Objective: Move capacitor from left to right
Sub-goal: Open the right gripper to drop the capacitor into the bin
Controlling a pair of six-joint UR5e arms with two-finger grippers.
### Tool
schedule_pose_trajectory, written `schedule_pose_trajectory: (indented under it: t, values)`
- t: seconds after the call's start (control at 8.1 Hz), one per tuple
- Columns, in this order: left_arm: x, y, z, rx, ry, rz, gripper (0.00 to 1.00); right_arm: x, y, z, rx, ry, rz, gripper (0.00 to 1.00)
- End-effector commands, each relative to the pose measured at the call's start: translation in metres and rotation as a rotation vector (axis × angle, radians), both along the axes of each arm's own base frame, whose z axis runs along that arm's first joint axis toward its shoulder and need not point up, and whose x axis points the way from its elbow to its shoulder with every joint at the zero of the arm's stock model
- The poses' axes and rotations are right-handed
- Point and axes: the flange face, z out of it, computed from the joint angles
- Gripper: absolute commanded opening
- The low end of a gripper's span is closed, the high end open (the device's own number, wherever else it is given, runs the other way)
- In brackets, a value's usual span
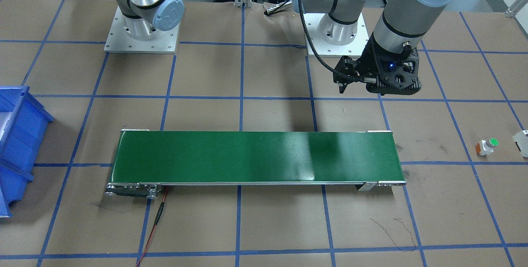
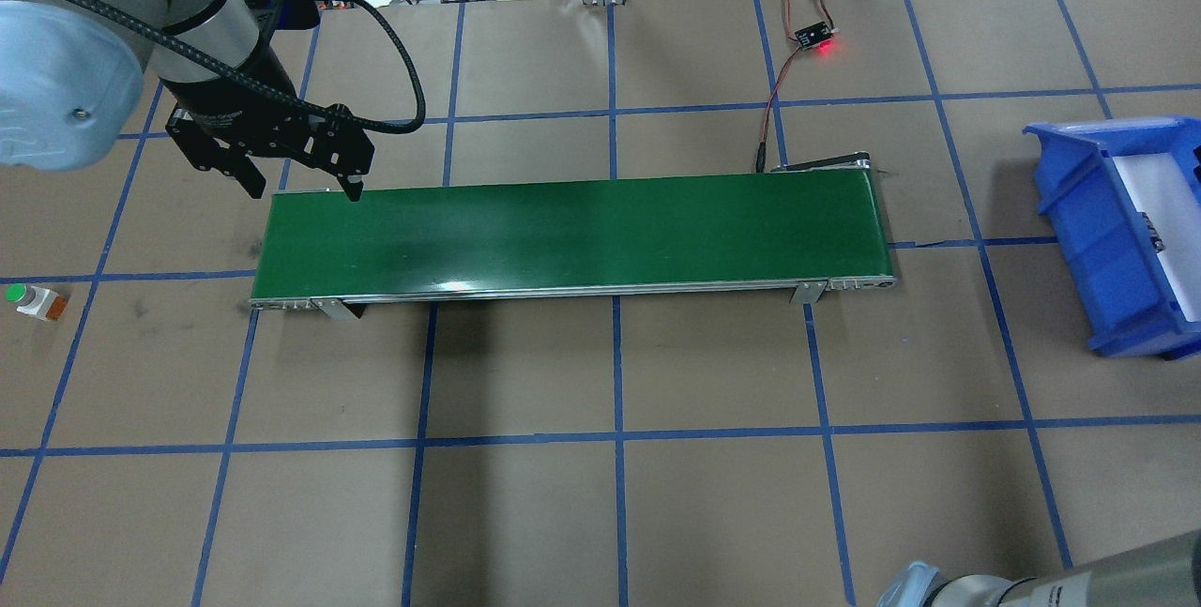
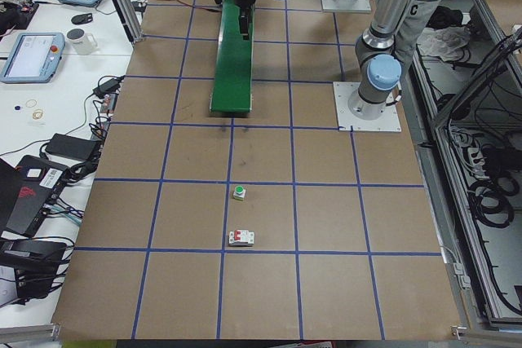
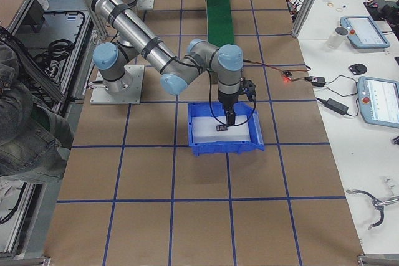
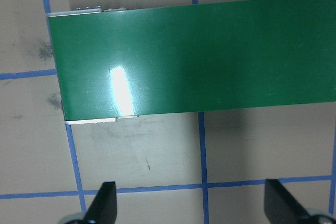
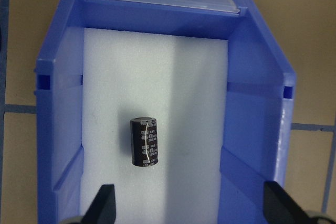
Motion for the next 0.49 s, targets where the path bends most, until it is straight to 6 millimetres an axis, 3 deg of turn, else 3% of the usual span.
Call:
schedule_pose_trajectory:
  t: [0.0,0.12,0.37]
  values:
    - [0.0,0.0,0.001,-0.001,-0.003,0.0,1.0,0.024,0.02,0.052,-0.035,0.021,-0.083,1.0]
    - [0.0,0.0,0.001,-0.002,-0.004,0.0,1.0,0.044,0.021,0.055,-0.009,-0.022,-0.139,1.0]
    - [0.0,0.001,0.002,-0.004,-0.005,0.001,1.0,0.118,0.008,0.088,-0.057,-0.014,-0.125,1.0]
